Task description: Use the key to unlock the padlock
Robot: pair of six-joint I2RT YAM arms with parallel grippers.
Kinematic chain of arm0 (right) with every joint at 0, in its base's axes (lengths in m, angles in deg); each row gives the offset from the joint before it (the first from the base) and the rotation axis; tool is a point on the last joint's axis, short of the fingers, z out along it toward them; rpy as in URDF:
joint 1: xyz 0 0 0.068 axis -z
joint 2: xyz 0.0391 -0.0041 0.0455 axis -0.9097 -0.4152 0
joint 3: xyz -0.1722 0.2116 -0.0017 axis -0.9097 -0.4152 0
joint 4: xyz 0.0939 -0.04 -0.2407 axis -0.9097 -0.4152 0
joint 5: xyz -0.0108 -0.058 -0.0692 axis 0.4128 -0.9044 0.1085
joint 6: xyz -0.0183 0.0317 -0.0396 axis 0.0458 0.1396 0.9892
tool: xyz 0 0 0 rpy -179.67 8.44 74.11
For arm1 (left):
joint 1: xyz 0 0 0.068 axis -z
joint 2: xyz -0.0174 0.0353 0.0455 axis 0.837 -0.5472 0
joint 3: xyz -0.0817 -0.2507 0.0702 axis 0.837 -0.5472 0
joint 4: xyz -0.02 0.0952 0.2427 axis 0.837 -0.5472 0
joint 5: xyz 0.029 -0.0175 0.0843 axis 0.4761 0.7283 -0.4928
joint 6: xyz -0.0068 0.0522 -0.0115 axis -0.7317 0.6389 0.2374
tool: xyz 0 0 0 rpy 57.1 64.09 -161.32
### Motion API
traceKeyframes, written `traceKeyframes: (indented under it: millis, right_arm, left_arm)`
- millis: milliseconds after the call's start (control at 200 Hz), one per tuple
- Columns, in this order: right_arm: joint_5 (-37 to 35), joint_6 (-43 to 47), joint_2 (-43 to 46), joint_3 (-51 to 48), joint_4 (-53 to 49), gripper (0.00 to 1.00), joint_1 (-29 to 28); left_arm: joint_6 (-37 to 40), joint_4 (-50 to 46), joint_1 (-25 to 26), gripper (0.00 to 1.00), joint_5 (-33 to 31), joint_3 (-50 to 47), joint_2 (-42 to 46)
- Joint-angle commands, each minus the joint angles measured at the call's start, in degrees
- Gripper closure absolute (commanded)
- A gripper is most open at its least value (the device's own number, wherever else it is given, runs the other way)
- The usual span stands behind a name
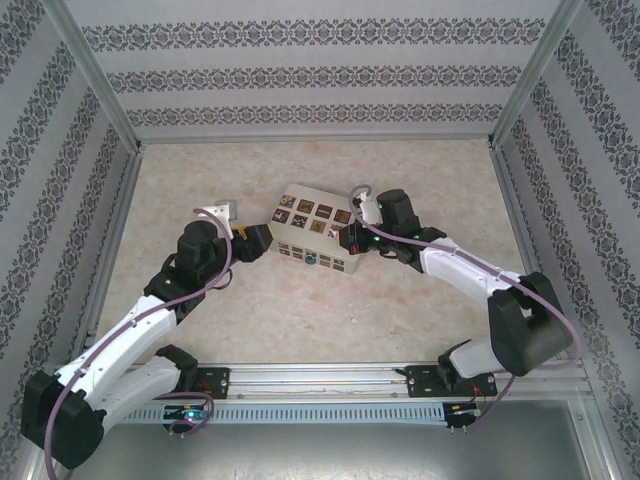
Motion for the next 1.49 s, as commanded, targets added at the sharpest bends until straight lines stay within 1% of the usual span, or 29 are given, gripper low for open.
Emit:
traceKeyframes:
  millis: [0, 100, 245, 285, 335, 390, 505, 570, 685, 834, 949, 1159, 1489]
  right_arm:
    - [0.40, -2.13, -2.98, 2.18, 2.46, 1.00, 0.35]
    - [1.68, -2.94, -5.88, 3.28, 3.16, 1.00, 0.53]
    - [2.10, -3.58, -8.41, 3.65, 4.46, 1.00, 0.62]
    - [2.10, -3.81, -8.90, 3.59, 4.68, 1.00, 0.71]
    - [2.18, -3.94, -9.36, 3.35, 5.02, 1.00, 0.71]
    - [2.19, -4.02, -9.82, 2.92, 5.25, 1.00, 0.79]
    - [2.60, -4.29, -10.59, 1.93, 5.74, 1.00, 0.79]
    - [3.04, -4.29, -11.08, 1.48, 5.74, 1.00, 0.74]
    - [3.37, -4.71, -11.65, 0.51, 5.91, 1.00, 0.62]
    - [3.42, -4.81, -12.35, -0.04, 5.96, 1.00, 0.10]
    - [3.20, -5.02, -12.75, -0.13, 5.99, 1.00, -0.35]
    - [2.20, -4.74, -12.67, -0.52, 5.62, 1.00, -0.52]
    - [1.52, -4.47, -12.40, -0.66, 4.77, 1.00, -0.52]
  left_arm:
    - [2.23, -3.67, -0.40, 0.39, -0.55, -1.99, -0.76]
    - [4.38, -0.72, -0.30, 0.43, 1.96, -4.53, -1.34]
    - [4.35, 5.36, -0.19, 0.49, 4.29, -8.05, -2.15]
    - [4.40, 6.52, -0.07, 0.49, 5.07, -8.60, -2.71]
    - [4.66, 7.46, 0.07, 0.44, 6.34, -8.84, -3.77]
    - [5.14, 8.43, 0.31, 0.43, 7.84, -8.88, -5.20]
    - [5.74, 12.09, 1.10, 0.42, 10.09, -9.31, -8.63]
    - [5.74, 14.45, 1.55, 0.44, 11.07, -9.58, -10.62]
    - [6.48, 18.97, 2.26, 0.50, 11.45, -9.90, -13.91]
    - [7.49, 23.11, 3.11, 0.53, 12.02, -9.23, -18.95]
    - [8.71, 24.52, 3.81, 0.53, 12.60, -7.65, -23.27]
    - [9.69, 30.35, 4.10, 0.53, 13.80, -5.99, -31.93]
    - [8.61, 37.86, 4.18, 0.52, 15.27, -5.36, -40.49]
